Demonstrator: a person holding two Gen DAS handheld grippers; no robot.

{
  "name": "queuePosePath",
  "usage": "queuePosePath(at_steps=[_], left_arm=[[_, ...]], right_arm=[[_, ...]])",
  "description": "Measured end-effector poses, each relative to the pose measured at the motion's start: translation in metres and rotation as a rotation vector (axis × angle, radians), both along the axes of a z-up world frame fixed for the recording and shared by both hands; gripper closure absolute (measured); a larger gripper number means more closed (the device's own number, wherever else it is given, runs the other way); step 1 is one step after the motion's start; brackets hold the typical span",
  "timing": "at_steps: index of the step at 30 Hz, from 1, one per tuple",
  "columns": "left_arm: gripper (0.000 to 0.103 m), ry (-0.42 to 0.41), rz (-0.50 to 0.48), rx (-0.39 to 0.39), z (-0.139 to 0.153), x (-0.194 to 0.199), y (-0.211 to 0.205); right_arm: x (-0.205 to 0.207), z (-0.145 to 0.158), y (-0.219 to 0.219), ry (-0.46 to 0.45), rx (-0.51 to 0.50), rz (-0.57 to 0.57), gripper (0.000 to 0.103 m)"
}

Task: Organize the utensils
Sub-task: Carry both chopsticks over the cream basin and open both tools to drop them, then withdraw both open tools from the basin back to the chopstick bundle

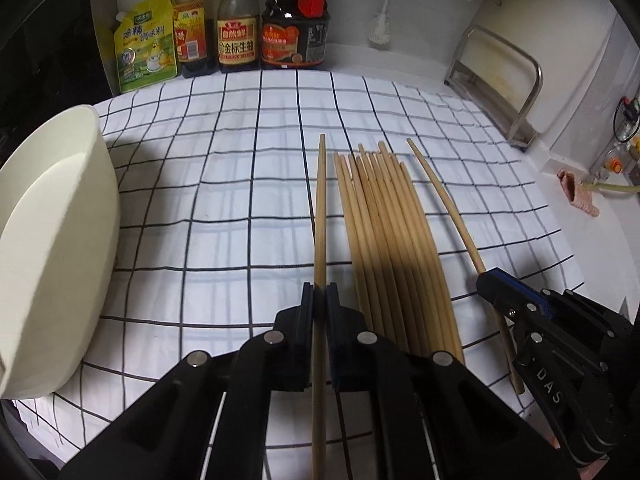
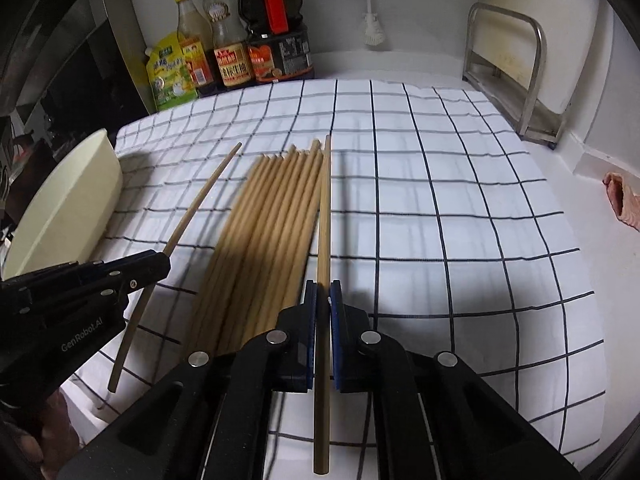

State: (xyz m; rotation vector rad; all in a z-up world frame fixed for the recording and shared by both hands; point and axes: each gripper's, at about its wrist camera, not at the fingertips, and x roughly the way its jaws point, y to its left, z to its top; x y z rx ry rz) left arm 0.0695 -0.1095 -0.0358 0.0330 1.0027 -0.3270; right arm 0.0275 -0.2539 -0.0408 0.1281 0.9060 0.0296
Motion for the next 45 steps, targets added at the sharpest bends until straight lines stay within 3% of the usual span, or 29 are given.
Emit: queuePosePath(at_steps=[7,17,21,27,40,43,44,45], left_arm=[[0.096,-0.091,0.047,-0.055,0.05,-0.007,0.042],[0.096,-0.181,0.228,-0.035,0.098,0.003,0.163],[0.096,-0.17,0.295,-0.005,0.092,0.012,0.209],[0.096,-0.103,0.362,0.013,0.063,0.029,0.255],[0.095,-0.005,0.393,0.007,0.02,0.048,0.283],[0.076,-0.008,0.404,0.006,0.02,0.047,0.286],[0.063,-0.013,0.412,0.005,0.02,0.046,0.288],[0.059,-0.02,0.416,0.003,0.021,0.045,0.289]], right_arm=[[0.006,0.047,0.039,-0.085,0.035,0.066,0.097],[0.052,0.084,0.166,-0.139,0.103,0.301,0.097],[0.075,0.079,0.227,-0.102,0.116,0.403,0.097],[0.102,0.054,0.285,-0.007,0.11,0.477,0.097],[0.115,0.023,0.299,0.107,0.097,0.449,0.096],[0.115,0.025,0.298,0.095,0.091,0.438,0.091],[0.113,0.026,0.297,0.088,0.088,0.435,0.089],[0.113,0.027,0.297,0.081,0.083,0.434,0.089]])
